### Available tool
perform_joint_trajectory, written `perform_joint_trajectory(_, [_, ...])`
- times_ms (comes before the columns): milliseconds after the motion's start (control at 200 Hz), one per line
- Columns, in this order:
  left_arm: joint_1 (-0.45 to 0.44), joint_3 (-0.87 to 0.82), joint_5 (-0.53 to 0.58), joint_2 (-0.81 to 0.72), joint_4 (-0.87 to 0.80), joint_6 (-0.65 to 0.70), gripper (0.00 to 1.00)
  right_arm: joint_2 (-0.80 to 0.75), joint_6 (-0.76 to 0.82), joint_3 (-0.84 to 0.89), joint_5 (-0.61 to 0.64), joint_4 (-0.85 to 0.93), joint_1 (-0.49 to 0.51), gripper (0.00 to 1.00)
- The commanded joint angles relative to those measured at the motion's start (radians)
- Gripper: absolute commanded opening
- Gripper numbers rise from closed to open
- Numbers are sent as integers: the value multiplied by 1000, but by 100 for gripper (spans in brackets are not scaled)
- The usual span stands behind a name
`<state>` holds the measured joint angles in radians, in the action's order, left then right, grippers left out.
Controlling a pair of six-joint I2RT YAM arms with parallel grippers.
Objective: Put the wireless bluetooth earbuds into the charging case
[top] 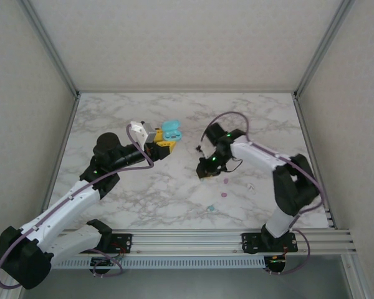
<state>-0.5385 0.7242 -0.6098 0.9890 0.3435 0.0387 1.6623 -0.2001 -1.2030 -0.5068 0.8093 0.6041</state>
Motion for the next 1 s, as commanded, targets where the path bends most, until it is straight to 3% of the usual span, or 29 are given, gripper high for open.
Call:
perform_joint_trajectory(0, [40, -8, -26, 33, 26, 14, 20, -74, -49, -15, -293, -61, -47, 18])
perform_joint_trajectory(160, [93, -27, -34, 78, 106, -19, 20, -114, -76, -75, -472, -58, -115, 18])
perform_joint_trajectory(295, [114, -34, -27, 102, 103, 4, 20, -151, -131, -101, -542, -98, -160, 18])
perform_joint_trajectory(611, [64, -23, -93, 172, 124, 42, 21, -190, -160, -241, -395, -111, -165, 19])
perform_joint_trajectory(996, [5, 53, -148, 200, 102, 73, 20, -246, -225, -237, -384, -290, -139, 20])
